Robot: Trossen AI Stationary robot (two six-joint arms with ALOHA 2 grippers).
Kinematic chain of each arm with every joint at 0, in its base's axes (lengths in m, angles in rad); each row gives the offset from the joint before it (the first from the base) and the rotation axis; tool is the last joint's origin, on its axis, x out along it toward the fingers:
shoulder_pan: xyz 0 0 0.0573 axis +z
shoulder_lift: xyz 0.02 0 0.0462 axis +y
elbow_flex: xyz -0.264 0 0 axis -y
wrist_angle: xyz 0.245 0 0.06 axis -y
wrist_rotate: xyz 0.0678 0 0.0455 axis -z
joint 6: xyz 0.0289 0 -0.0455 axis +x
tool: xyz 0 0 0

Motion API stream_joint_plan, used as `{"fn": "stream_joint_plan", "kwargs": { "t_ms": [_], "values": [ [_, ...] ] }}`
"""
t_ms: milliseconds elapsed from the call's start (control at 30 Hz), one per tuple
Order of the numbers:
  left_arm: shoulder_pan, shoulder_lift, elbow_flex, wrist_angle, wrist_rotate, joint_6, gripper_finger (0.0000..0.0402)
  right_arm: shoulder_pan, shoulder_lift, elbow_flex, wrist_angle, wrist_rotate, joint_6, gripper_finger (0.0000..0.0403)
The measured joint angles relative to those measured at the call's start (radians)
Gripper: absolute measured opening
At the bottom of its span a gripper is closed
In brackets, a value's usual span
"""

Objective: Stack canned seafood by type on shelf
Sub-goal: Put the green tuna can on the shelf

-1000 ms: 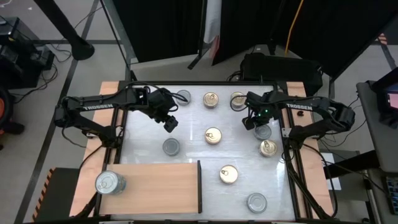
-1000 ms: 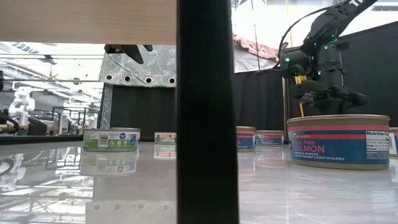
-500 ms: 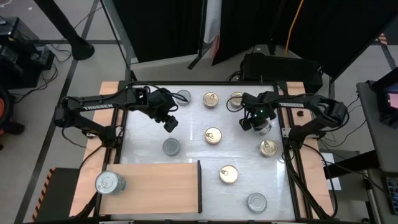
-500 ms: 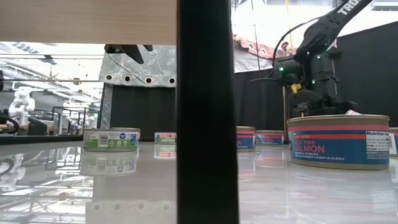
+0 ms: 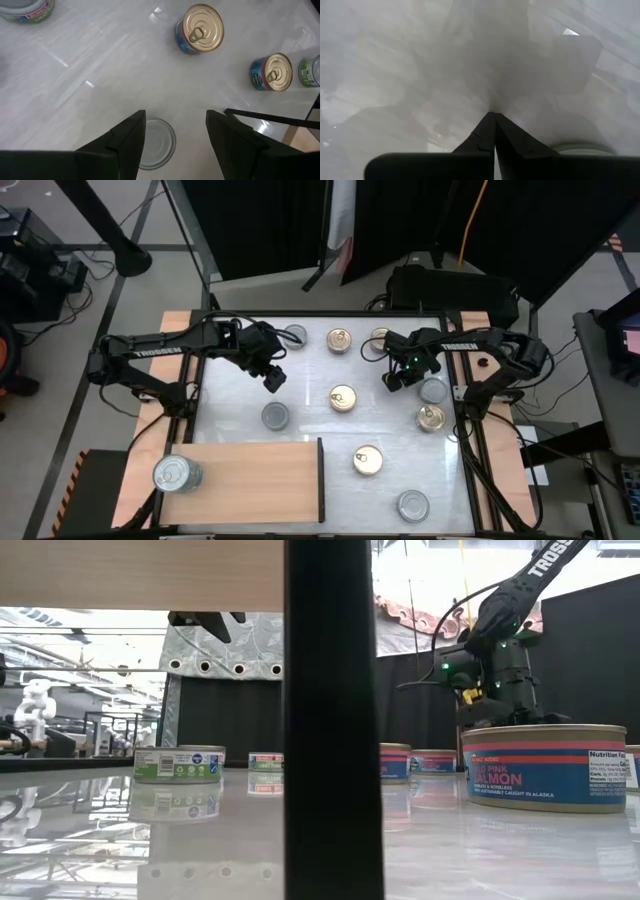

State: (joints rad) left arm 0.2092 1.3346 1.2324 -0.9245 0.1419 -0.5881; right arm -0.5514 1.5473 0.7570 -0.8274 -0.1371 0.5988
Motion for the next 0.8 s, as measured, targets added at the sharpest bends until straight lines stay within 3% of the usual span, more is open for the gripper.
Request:
{"fn": "stream_joint_plan", "kwargs": {
  "t_ms": [333,800],
  "values": [
    [0.000,0.000,0.000,0.000,-0.001,-0.006,0.0215,0.046,-0.110,0.104,-0.316,0.101,0.169,0.0000],
    [0.000,0.000,0.000,0.000,0.001,0.026,0.0215,0.144,-0.160,0.031,-0.279,0.116,0.400,0.0000]
  ]
}}
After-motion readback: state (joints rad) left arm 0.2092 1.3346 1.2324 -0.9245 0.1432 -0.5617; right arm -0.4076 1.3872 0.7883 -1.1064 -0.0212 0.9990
